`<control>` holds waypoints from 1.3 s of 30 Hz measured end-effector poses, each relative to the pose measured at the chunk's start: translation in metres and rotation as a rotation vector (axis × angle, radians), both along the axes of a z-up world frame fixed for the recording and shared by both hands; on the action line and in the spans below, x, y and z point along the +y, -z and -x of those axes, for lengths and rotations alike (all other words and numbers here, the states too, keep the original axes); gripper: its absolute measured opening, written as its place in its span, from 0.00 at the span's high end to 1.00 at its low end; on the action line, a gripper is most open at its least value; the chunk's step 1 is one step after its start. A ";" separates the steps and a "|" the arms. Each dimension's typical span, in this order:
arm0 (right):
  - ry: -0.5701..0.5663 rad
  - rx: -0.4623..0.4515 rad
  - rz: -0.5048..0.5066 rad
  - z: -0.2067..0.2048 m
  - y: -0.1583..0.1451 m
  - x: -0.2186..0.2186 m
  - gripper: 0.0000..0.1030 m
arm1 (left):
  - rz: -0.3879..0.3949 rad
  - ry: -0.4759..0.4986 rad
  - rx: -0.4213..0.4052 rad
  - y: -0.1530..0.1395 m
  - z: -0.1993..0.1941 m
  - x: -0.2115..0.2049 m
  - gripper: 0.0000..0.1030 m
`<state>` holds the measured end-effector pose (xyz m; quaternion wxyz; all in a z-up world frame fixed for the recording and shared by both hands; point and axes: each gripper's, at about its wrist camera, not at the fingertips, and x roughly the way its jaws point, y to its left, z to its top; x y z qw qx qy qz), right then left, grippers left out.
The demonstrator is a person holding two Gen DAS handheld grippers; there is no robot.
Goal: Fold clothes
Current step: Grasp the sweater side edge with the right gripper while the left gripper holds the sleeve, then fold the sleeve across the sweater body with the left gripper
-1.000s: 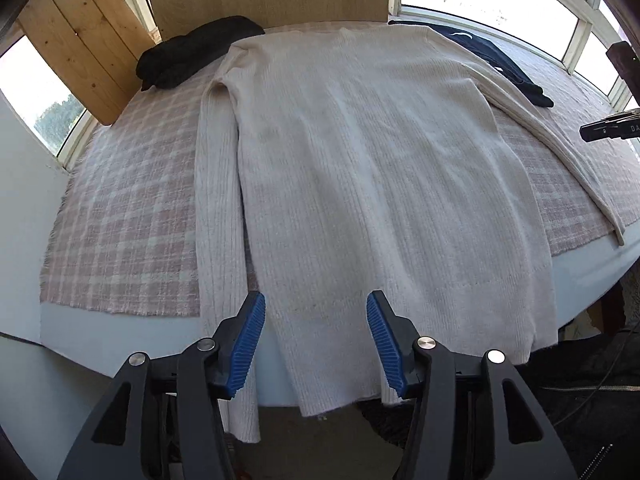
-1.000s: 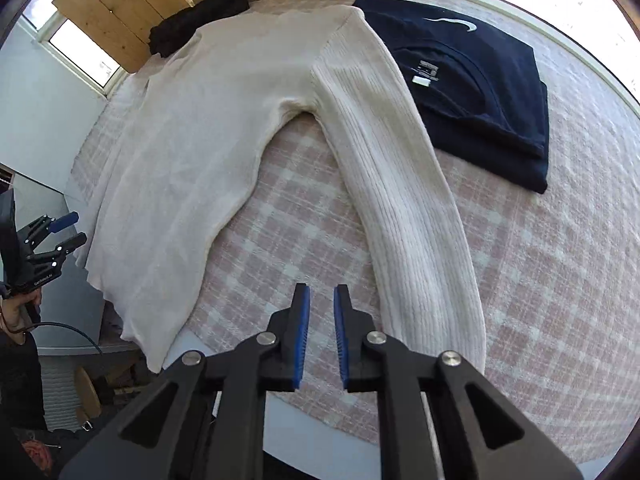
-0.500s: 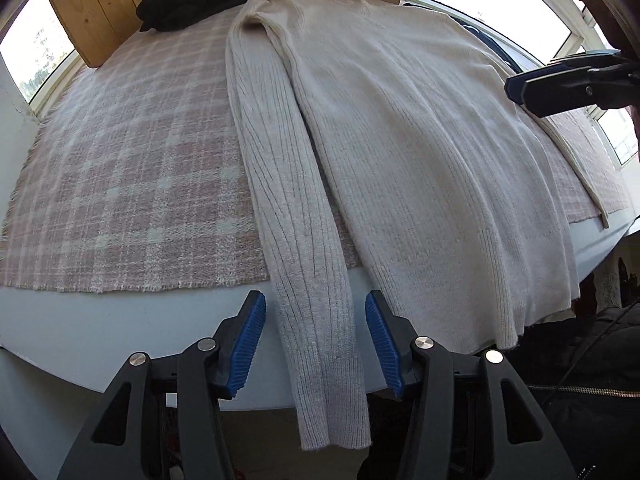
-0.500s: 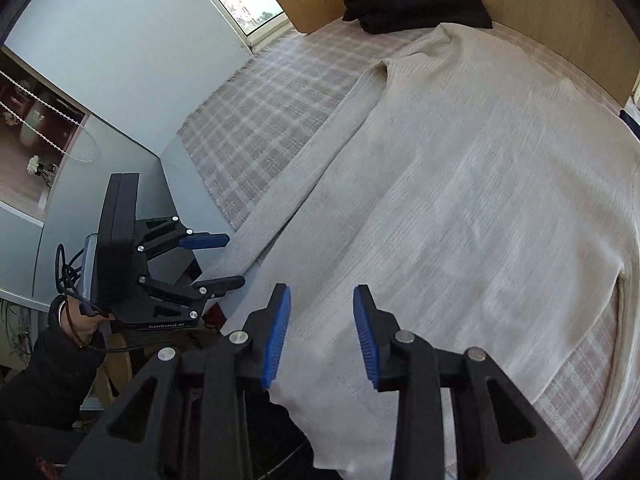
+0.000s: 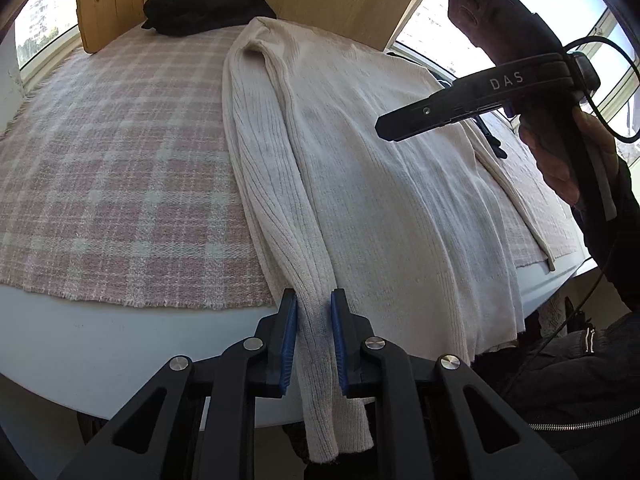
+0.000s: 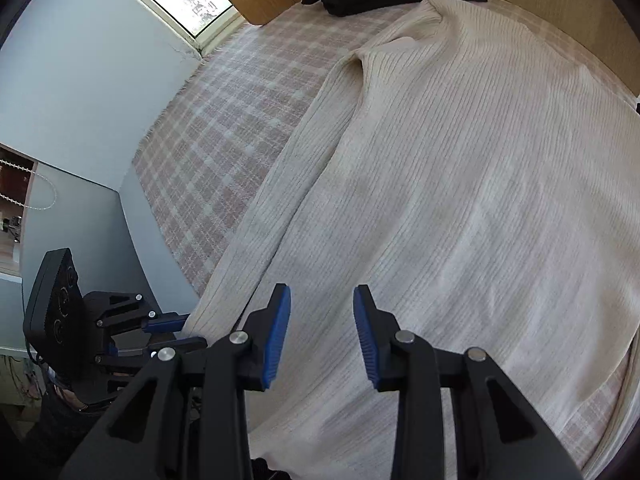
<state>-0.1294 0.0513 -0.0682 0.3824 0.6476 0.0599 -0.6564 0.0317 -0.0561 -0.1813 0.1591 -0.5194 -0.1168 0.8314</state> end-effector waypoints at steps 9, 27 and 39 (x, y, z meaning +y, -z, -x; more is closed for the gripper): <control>-0.123 -0.062 -0.097 -0.033 0.017 -0.071 0.68 | 0.118 0.085 0.013 -0.004 -0.003 0.025 0.86; -0.208 0.063 -0.314 -0.073 0.033 -0.116 0.87 | 0.058 0.146 0.061 -0.004 -0.018 0.023 0.86; -0.033 -0.160 0.016 -0.051 0.014 -0.109 0.92 | -0.066 0.029 0.026 -0.004 -0.033 -0.041 0.64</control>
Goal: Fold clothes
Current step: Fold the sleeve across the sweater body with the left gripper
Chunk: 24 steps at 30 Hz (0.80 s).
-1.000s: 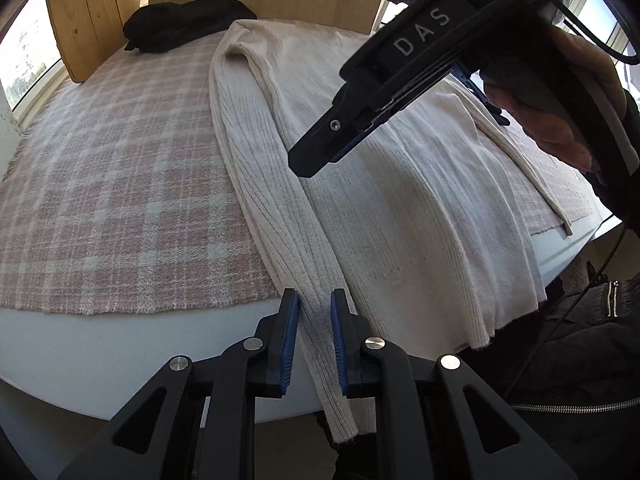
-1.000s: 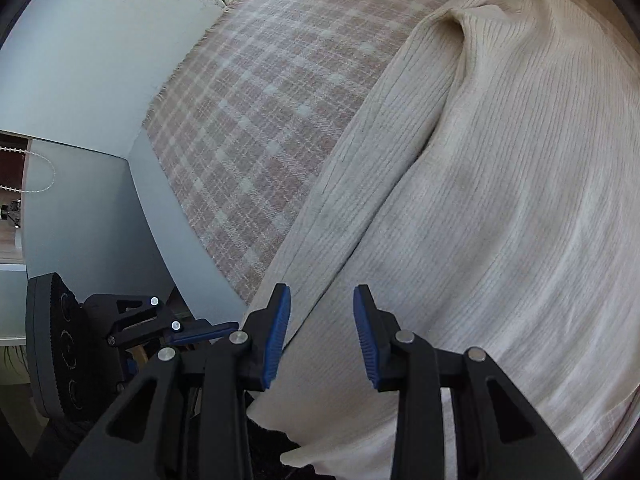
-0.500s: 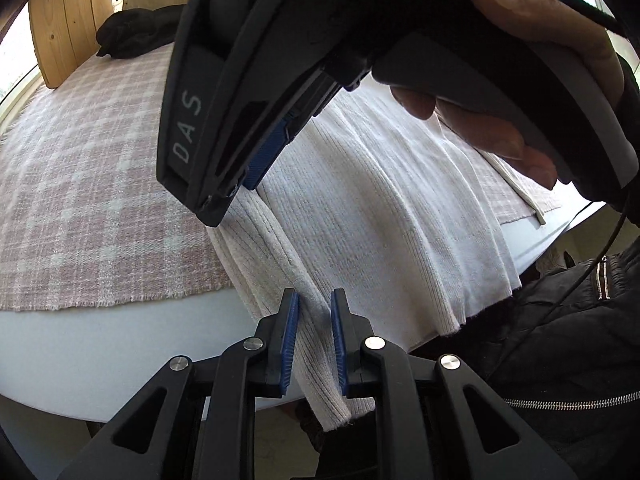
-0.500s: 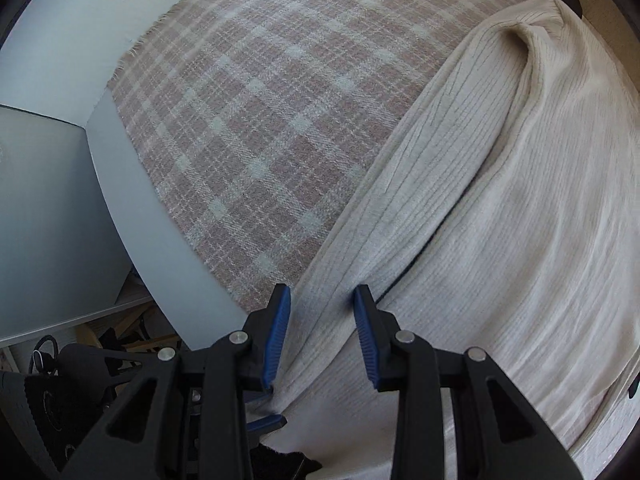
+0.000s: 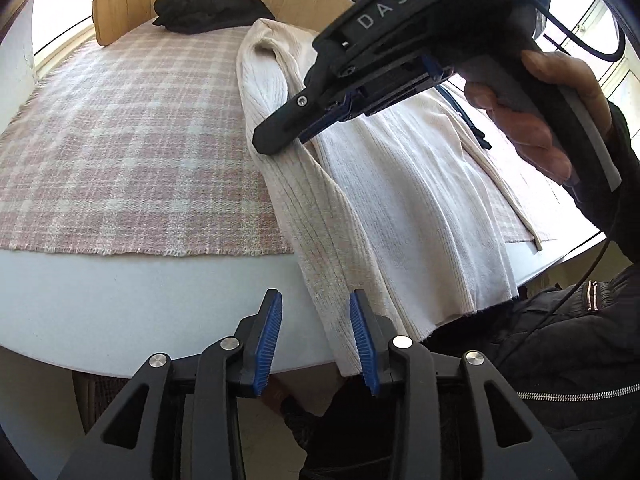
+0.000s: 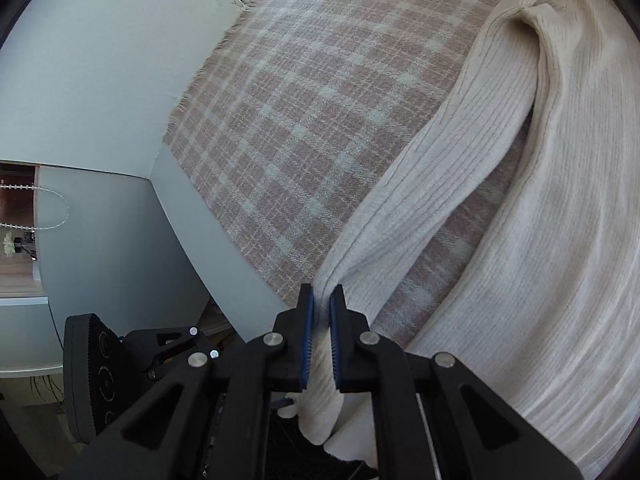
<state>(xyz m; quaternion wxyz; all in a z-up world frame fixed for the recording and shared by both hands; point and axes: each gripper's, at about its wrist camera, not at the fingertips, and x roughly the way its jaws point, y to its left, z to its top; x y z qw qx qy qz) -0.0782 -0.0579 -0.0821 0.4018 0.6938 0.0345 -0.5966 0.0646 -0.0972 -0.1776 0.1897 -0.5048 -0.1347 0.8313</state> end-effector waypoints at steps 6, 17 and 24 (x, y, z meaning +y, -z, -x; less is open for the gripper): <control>0.065 -0.067 0.124 0.000 -0.009 -0.044 0.92 | 0.003 -0.076 0.025 -0.015 0.009 -0.039 0.61; 0.221 -0.247 0.387 0.027 -0.013 -0.066 0.92 | 0.192 -0.128 0.056 -0.043 0.027 -0.088 0.72; 0.022 -0.044 0.147 -0.007 -0.026 -0.067 0.78 | 0.361 -0.074 0.039 -0.066 0.015 -0.092 0.70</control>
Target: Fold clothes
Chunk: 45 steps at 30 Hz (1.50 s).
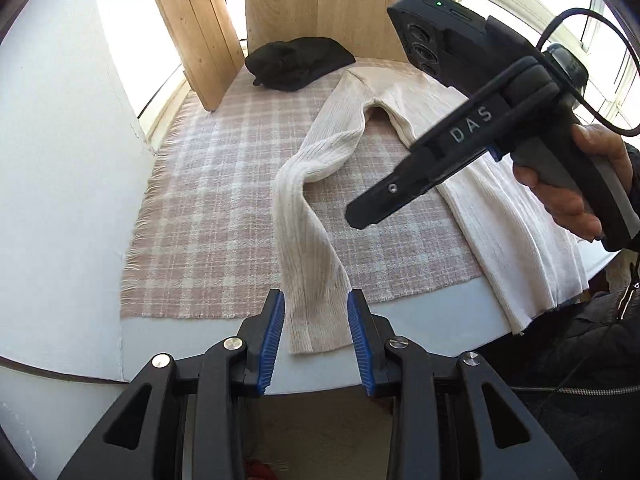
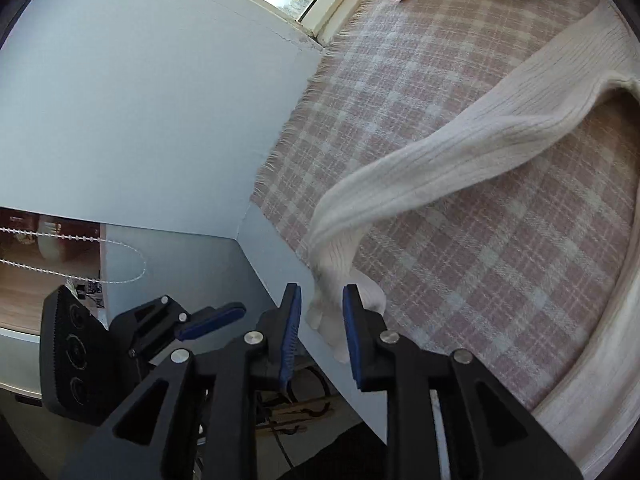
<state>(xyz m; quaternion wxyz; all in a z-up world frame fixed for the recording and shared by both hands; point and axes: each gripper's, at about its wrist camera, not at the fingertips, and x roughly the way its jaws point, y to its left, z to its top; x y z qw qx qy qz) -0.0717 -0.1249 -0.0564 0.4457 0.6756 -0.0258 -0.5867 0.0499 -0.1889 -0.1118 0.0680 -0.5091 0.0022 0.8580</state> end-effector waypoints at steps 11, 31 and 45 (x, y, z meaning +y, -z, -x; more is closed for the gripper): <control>-0.195 0.412 -0.187 0.064 -0.029 0.018 0.78 | 0.012 -0.058 -0.075 0.028 -0.009 -0.004 0.65; -0.751 0.647 -0.330 0.115 0.031 -0.066 0.71 | -0.068 -0.134 -0.248 0.074 0.019 -0.008 0.79; -0.935 0.622 -0.254 0.125 0.065 -0.049 0.70 | -0.015 -0.306 -0.110 0.028 0.005 -0.027 0.96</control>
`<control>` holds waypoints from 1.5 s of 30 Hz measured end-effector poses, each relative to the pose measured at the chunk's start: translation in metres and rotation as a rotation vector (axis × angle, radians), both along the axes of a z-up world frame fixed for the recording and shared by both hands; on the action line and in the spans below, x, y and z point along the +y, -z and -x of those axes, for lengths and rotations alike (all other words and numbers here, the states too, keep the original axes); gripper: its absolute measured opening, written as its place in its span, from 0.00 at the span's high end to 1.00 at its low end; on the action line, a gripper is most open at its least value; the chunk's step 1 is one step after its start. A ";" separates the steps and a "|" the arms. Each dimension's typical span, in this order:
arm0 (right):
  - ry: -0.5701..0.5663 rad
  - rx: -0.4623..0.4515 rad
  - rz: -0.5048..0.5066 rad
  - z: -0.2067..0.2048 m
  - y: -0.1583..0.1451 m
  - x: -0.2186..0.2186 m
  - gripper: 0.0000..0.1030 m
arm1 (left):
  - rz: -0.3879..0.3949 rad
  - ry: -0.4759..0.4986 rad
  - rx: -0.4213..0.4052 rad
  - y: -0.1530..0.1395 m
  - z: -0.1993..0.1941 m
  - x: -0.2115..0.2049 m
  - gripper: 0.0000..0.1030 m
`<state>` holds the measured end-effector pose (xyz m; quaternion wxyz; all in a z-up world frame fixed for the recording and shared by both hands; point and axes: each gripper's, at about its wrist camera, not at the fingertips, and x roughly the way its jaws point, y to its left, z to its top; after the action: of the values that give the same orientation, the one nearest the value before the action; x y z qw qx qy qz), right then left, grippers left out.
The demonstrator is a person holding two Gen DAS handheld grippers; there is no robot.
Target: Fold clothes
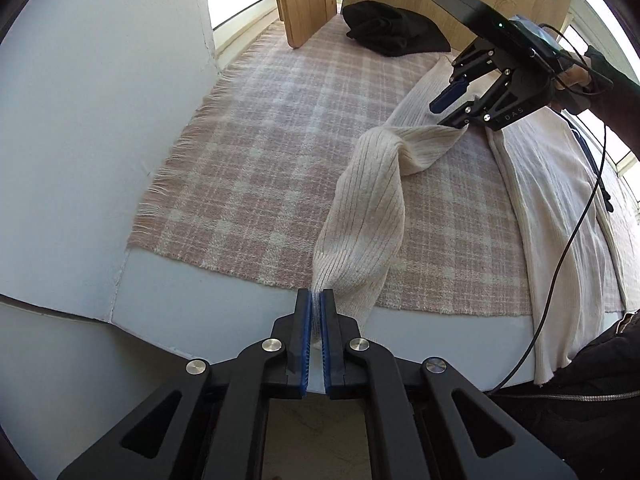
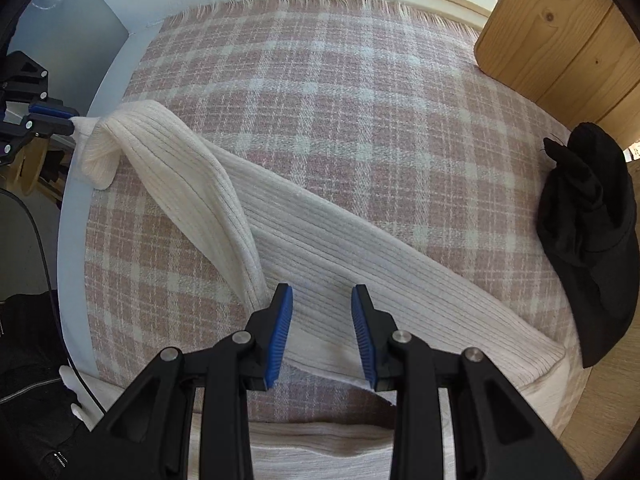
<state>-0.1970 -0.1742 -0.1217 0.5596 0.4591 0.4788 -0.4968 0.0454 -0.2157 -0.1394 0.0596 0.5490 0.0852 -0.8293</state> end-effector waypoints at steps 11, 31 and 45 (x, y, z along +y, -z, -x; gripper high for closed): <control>-0.078 0.053 -0.067 -0.014 0.016 0.029 0.69 | -0.015 0.187 -0.136 -0.005 -0.058 0.053 0.96; 0.041 -0.100 -0.003 -0.035 0.024 0.052 0.68 | -0.055 -0.002 -0.087 0.044 -0.059 0.031 0.78; 0.142 -0.146 0.100 -0.034 0.008 0.020 0.98 | 0.119 -0.012 -0.113 0.038 -0.054 0.022 1.00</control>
<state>-0.1631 -0.1538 -0.1298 0.5787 0.4984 0.3777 -0.5235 0.0993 -0.1936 -0.1779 0.1018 0.5899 0.0355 -0.8002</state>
